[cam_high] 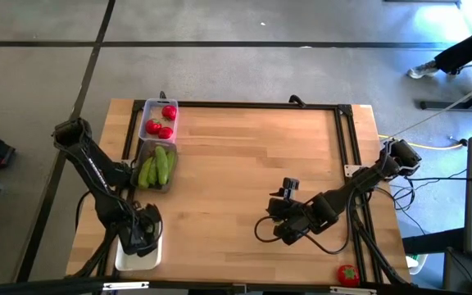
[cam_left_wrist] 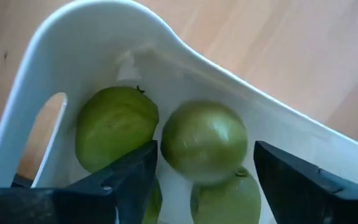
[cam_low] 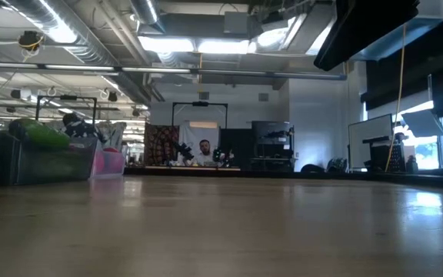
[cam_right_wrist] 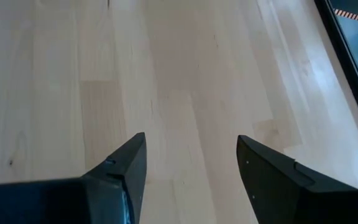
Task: Sort produce into baskets
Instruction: Put the lime into the white bin, then put the tomato into the transparent bin
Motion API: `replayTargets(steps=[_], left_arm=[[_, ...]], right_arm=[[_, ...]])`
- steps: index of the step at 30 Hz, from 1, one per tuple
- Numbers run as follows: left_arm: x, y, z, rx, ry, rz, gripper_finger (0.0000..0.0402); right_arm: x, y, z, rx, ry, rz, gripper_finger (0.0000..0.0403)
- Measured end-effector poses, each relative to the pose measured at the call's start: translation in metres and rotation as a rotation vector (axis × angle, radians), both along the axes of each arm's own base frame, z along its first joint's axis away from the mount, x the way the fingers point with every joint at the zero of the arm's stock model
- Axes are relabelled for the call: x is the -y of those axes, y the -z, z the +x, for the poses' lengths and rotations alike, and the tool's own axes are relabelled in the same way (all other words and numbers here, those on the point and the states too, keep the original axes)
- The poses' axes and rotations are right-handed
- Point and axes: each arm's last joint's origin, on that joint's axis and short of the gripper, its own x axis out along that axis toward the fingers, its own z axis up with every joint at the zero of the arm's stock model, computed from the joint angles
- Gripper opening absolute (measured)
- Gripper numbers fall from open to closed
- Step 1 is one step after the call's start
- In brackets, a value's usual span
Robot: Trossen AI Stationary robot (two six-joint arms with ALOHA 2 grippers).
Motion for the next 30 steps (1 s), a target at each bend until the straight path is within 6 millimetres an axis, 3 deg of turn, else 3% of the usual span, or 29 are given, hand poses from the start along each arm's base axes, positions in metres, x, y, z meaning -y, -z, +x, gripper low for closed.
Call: replayTargets(steps=[8, 15, 22, 30], left_arm=[[0.001, -0.024, 0.008, 0.070, 0.050, -0.062, 0.0259], [-0.011, -0.048, 0.019, 0.325, 0.064, -0.015, 0.0255], [-0.019, -0.056, 0.041, 0.521, 0.131, 0.094, 0.0255], [-0.034, -0.064, 0.069, 0.679, 0.220, 0.236, 0.0255]], right_arm=[[-0.001, 0.000, -0.001, -0.027, -0.018, 0.035, 0.0209], [-0.004, -0.004, -0.005, -0.135, -0.066, 0.209, 0.0209], [-0.022, -0.005, -0.032, -0.292, -0.056, 0.373, 0.0209], [-0.054, -0.002, -0.075, -0.459, 0.089, 0.513, 0.0209]])
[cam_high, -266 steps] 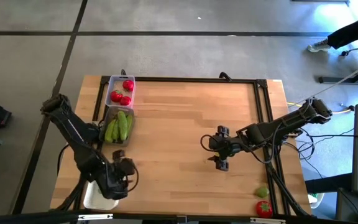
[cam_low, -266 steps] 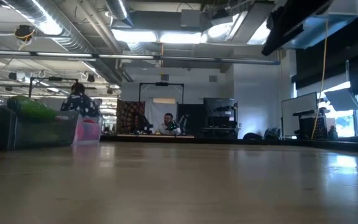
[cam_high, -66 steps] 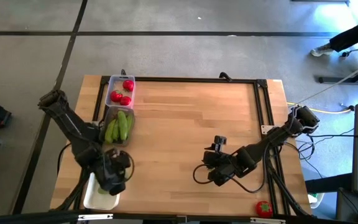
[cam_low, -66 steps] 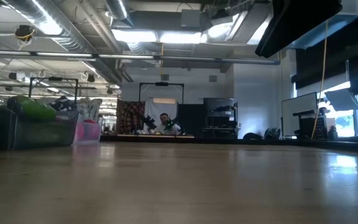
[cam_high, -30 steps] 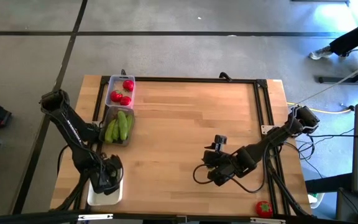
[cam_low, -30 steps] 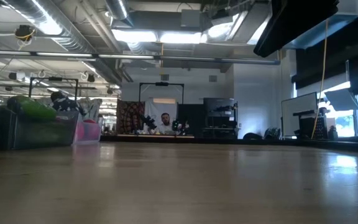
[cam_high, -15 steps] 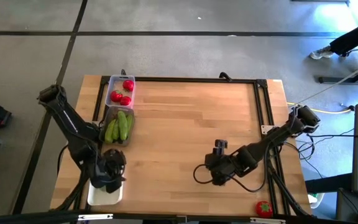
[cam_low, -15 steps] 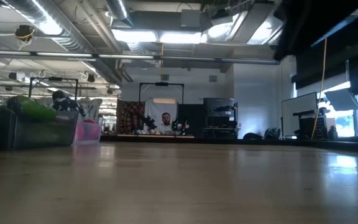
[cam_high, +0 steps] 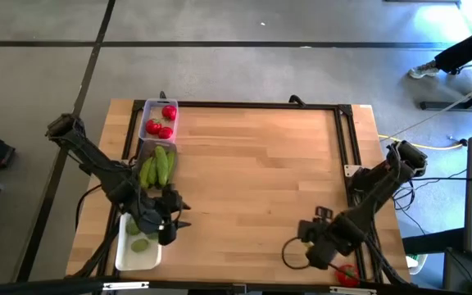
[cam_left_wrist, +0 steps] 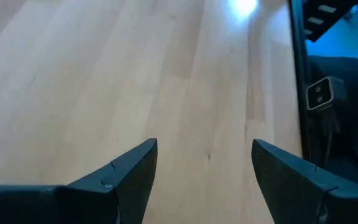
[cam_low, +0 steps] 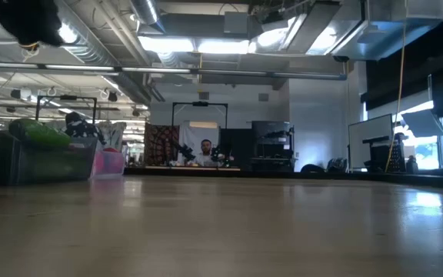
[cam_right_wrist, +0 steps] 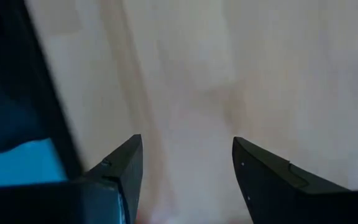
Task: Sort produce into baskets
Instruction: Put the tomato into the transparent bin
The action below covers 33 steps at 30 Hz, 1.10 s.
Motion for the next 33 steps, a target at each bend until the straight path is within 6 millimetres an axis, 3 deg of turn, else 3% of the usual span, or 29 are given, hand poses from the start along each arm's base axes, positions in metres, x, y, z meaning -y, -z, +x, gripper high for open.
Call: replayTargets(steps=[8, 14, 21, 29, 33], left_arm=[[-0.007, -0.005, 0.012, 0.061, 0.048, 0.067, 0.0255], [-0.015, -0.007, 0.020, 0.089, 0.065, 0.122, 0.0255], [-0.018, -0.007, 0.023, 0.084, 0.083, 0.118, 0.0255], [-0.018, -0.007, 0.023, 0.083, 0.083, 0.118, 0.0255], [-0.018, -0.007, 0.023, 0.084, 0.083, 0.118, 0.0255]], right_arm=[[-0.019, 0.001, -0.028, -0.191, 0.315, 0.101, 0.0214], [-0.030, 0.008, -0.039, -0.369, 0.478, 0.185, 0.0278], [-0.043, 0.022, -0.049, -0.477, 0.519, 0.286, 0.0346], [-0.049, 0.047, -0.067, -0.536, 0.558, 0.300, 0.0353], [-0.050, 0.061, -0.067, -0.527, 0.572, 0.365, 0.0353]])
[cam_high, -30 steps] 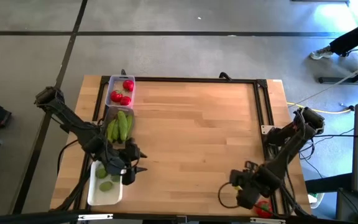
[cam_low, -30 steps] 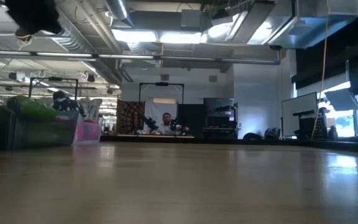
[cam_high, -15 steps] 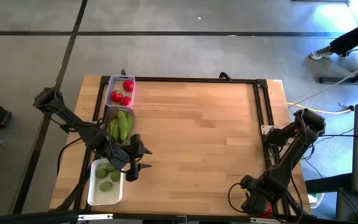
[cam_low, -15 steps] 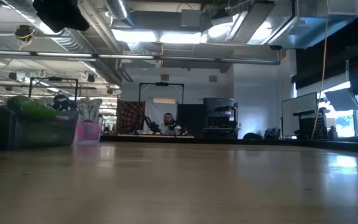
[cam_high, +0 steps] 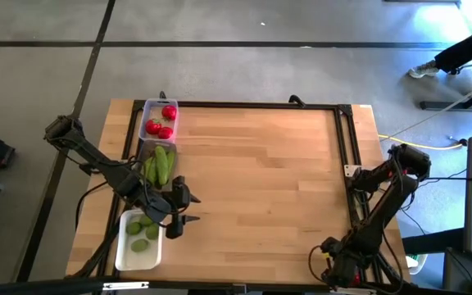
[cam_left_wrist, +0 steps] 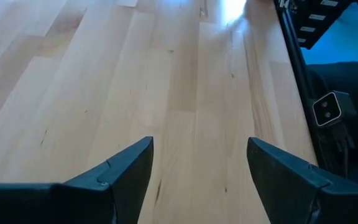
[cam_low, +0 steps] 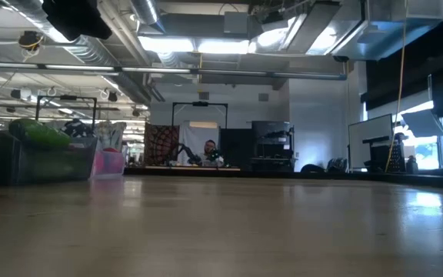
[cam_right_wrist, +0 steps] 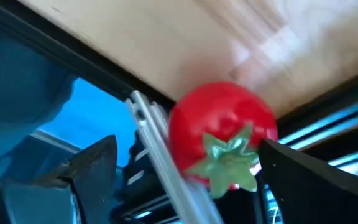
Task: Sort produce into baskets
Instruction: Put the tomato into the transparent bin
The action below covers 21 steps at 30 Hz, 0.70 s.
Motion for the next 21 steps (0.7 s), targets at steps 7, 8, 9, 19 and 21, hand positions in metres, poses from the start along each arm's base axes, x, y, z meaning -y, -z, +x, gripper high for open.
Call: replayTargets(steps=[7, 8, 9, 19, 21], left_arm=[[0.000, 0.000, 0.000, 0.002, -0.002, -0.001, 0.0255], [0.000, 0.000, 0.000, 0.003, -0.002, -0.002, 0.0255], [0.000, 0.000, 0.000, 0.006, -0.002, -0.003, 0.0255], [0.000, -0.001, 0.001, 0.007, -0.004, -0.002, 0.0255], [0.000, 0.000, 0.001, 0.007, -0.004, -0.001, 0.0255]], right_arm=[[0.008, 0.019, -0.004, -0.059, 0.021, 0.011, 0.0354], [0.008, 0.021, -0.005, -0.058, 0.022, 0.011, 0.0354], [0.009, 0.022, -0.005, -0.053, 0.024, 0.010, 0.0354], [0.006, 0.022, -0.005, -0.082, 0.021, 0.063, 0.0353], [0.005, 0.022, -0.005, -0.086, 0.008, 0.073, 0.0352]])
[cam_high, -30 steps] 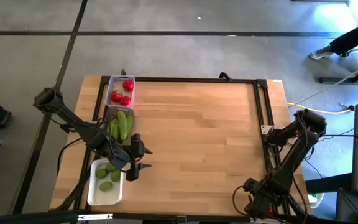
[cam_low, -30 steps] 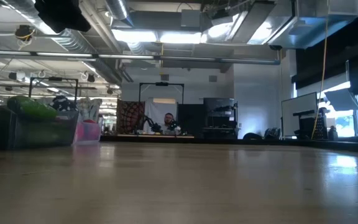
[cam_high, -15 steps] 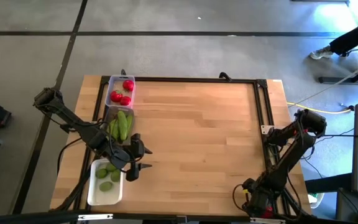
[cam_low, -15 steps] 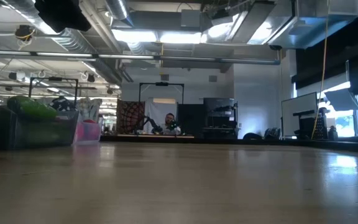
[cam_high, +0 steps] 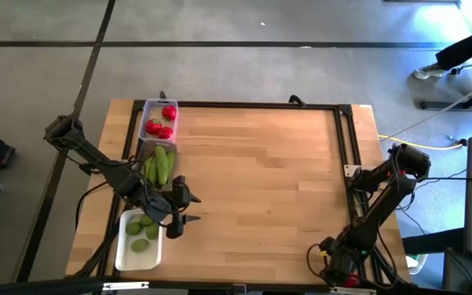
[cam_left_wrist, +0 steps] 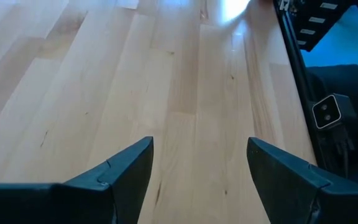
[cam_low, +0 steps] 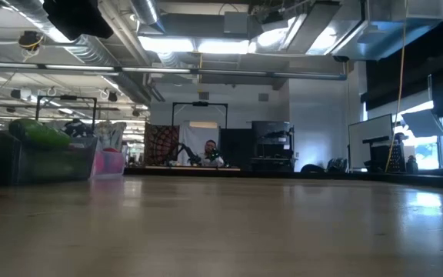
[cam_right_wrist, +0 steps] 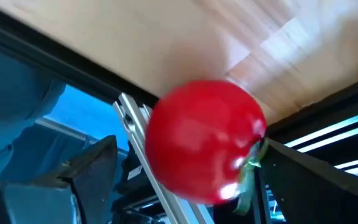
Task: Sort produce into baskets
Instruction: Put the tomato into the transparent bin
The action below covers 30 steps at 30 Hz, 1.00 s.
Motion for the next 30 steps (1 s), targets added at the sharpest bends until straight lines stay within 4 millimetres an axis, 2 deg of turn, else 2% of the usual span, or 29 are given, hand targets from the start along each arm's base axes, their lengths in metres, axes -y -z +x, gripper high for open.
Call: replayTargets(steps=[5, 10, 18, 25, 30], left_arm=[[0.000, 0.000, 0.000, 0.001, 0.005, 0.008, 0.0255], [0.001, -0.001, 0.001, 0.014, 0.019, 0.018, 0.0255], [0.000, -0.001, 0.001, 0.015, 0.018, 0.021, 0.0255], [-0.001, -0.001, 0.001, 0.020, 0.006, 0.033, 0.0255], [-0.002, -0.002, 0.002, 0.032, -0.003, 0.077, 0.0255]], right_arm=[[-0.002, 0.004, 0.000, -0.021, -0.056, 0.024, 0.0320], [-0.008, 0.016, 0.001, -0.036, -0.135, 0.067, 0.0265], [-0.004, 0.017, 0.007, -0.009, -0.161, 0.068, 0.0185], [0.001, 0.008, 0.022, 0.137, -0.193, 0.022, 0.0175], [0.022, 0.000, 0.041, 0.286, -0.230, -0.116, 0.0175]])
